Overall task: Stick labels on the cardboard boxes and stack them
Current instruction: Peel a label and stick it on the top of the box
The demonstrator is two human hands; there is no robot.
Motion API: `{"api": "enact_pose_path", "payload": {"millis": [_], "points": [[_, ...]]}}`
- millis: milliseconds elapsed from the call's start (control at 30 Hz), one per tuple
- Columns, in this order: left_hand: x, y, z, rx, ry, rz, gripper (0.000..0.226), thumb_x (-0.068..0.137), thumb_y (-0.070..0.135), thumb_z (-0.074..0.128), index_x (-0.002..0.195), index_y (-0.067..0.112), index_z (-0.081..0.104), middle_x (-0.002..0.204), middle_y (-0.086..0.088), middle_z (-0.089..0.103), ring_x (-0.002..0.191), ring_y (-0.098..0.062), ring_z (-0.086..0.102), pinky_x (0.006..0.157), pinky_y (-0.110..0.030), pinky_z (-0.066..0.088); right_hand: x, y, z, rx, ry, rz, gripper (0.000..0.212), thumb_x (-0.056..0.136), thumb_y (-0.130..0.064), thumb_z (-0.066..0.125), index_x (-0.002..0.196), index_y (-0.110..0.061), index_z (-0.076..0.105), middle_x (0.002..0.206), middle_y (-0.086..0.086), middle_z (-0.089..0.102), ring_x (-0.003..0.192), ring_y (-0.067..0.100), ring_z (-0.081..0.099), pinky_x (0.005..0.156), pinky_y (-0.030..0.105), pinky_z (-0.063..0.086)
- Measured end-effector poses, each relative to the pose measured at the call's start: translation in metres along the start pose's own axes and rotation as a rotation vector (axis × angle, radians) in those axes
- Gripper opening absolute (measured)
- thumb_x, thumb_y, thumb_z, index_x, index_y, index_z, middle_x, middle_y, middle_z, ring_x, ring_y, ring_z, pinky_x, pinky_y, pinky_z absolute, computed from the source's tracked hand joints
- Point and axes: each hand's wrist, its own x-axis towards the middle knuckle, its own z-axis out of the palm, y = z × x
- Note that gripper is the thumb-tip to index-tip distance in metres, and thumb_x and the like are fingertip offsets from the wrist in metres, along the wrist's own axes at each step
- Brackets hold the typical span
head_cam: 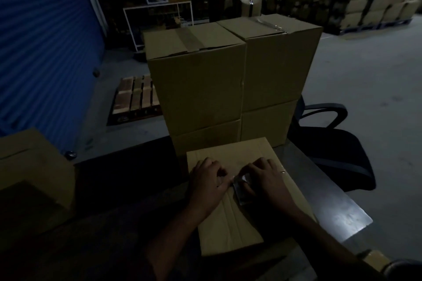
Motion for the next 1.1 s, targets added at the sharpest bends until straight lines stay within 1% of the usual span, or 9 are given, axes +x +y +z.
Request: {"api": "enact_pose_path", "payload": {"millis": [167,267,333,433,567,700,833,933,1100], "points": [[0.035,-0.003,-0.006,-0.043,0.02,-0.152,0.023,0.092,0.046,0.074,0.102,0.027,0.066,0.115,0.01,0.053,0.108,-0.014,0.053,0.095,-0.043,0.054,-0.023,-0.01,-0.001,-0.01,0.082,0.16,0.021,0.091,-0.057,0.05,0.099,-0.038,0.049,0.098,-0.013,0.048,0.092,0.014,0.046,0.078,0.03,0.034],[0.05,-0.017,-0.006,0.095,-0.008,-0.159,0.055,0.089,0.055,0.074,0.135,0.026,0.063,0.143,0.005,0.051,0.135,-0.021,0.042,0.111,-0.042,0.039,-0.049,-0.018,0.0,-0.062,0.159,0.28,0.026,0.09,-0.045,0.067,0.109,-0.03,0.06,0.109,-0.007,0.061,0.102,0.016,0.053,0.088,0.034,0.042],[0.051,-0.026,-0.007,0.156,-0.027,-0.16,0.073,0.086,0.071,0.058,0.142,0.025,0.058,0.146,0.003,0.055,0.139,-0.022,0.044,0.116,-0.044,0.033,-0.06,-0.021,0.004,-0.05,0.151,0.304,0.028,0.09,-0.043,0.069,0.112,-0.027,0.06,0.112,-0.005,0.063,0.104,0.016,0.055,0.089,0.033,0.042],[0.047,-0.031,-0.005,0.221,-0.017,-0.171,0.083,0.082,0.081,0.037,0.141,0.026,0.059,0.14,0.002,0.062,0.134,-0.024,0.051,0.115,-0.045,0.033,-0.066,-0.022,0.007,-0.04,0.131,0.292,0.032,0.091,-0.043,0.067,0.116,-0.023,0.061,0.115,-0.004,0.063,0.105,0.016,0.058,0.094,0.032,0.044],[0.031,-0.031,-0.013,0.38,0.044,-0.242,0.066,0.091,0.076,0.052,0.136,0.028,0.06,0.137,0.0,0.063,0.128,-0.026,0.054,0.108,-0.045,0.033,-0.052,-0.01,-0.005,-0.019,0.08,0.189,0.031,0.077,-0.034,0.083,0.101,-0.025,0.066,0.105,-0.006,0.066,0.098,0.016,0.064,0.088,0.027,0.045],[-0.005,-0.034,-0.035,0.455,0.065,-0.408,0.078,0.079,0.091,0.05,0.118,0.024,0.062,0.127,-0.004,0.061,0.117,-0.026,0.058,0.102,-0.047,0.039,-0.02,0.003,-0.033,0.048,0.028,0.074,0.024,0.09,-0.03,0.059,0.107,-0.024,0.074,0.116,-0.004,0.071,0.11,0.016,0.065,0.097,0.02,0.046],[-0.043,-0.031,-0.042,0.344,0.1,-0.493,0.098,0.054,0.102,0.042,0.104,0.018,0.056,0.115,-0.006,0.059,0.106,-0.03,0.061,0.093,-0.047,0.048,-0.001,0.003,-0.034,0.034,-0.039,-0.016,0.03,0.083,-0.043,0.055,0.103,-0.027,0.071,0.101,-0.004,0.072,0.094,0.018,0.068,0.078,0.027,0.05],[-0.059,-0.025,-0.042,0.312,0.155,-0.462,0.087,0.056,0.098,0.049,0.103,0.025,0.054,0.115,-0.003,0.056,0.109,-0.028,0.059,0.096,-0.047,0.045,-0.004,-0.004,-0.019,0.097,0.019,0.057,0.018,0.091,-0.038,0.064,0.106,-0.029,0.067,0.099,-0.007,0.067,0.09,0.015,0.062,0.069,0.031,0.046],[-0.04,-0.006,-0.04,0.237,0.16,-0.223,0.063,0.074,0.066,0.076,0.122,0.029,0.056,0.126,0.001,0.051,0.117,-0.022,0.048,0.094,-0.043,0.046,-0.018,-0.019,0.002,0.115,0.038,-0.029,0.02,0.091,-0.042,0.062,0.11,-0.034,0.063,0.111,-0.011,0.058,0.104,0.013,0.051,0.086,0.036,0.041]]}}
